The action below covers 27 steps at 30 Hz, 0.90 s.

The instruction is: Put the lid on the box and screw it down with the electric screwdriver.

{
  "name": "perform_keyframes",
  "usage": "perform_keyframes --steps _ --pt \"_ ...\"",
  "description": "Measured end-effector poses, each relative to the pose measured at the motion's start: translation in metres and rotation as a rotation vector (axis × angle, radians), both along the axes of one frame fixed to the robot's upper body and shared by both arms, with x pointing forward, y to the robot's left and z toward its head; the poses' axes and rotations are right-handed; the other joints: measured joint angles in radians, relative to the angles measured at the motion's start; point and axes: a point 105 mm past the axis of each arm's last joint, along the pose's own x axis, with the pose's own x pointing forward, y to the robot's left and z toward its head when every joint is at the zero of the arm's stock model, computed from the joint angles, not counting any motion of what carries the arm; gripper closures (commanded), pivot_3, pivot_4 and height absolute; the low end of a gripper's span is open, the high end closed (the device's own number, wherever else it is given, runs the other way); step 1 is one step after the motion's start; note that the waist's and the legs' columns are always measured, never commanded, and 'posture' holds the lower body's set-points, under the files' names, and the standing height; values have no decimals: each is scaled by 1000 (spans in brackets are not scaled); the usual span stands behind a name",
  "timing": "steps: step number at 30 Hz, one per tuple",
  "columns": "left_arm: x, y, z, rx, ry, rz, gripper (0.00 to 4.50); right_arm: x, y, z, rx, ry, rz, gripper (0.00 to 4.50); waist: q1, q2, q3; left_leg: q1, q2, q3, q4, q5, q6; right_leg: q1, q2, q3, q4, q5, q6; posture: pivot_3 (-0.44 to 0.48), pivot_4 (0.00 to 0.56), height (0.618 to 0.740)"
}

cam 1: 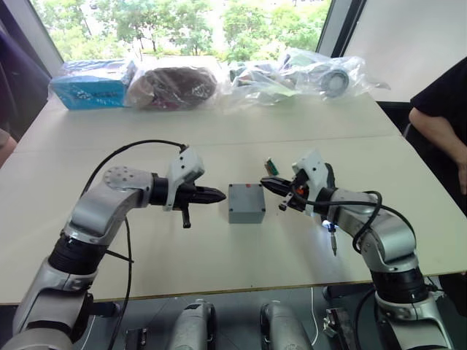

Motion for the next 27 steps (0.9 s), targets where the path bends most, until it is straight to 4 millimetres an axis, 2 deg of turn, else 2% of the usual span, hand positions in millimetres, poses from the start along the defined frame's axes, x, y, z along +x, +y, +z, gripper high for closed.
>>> perform_keyframes --steps 27 --pt "2 0 -1 -2 -5 17 4500 6 1 -10 0 27 -11 4465 0 0 0 0 0 0 0 0 0 0 0 0 0 0 0 0 150 740"
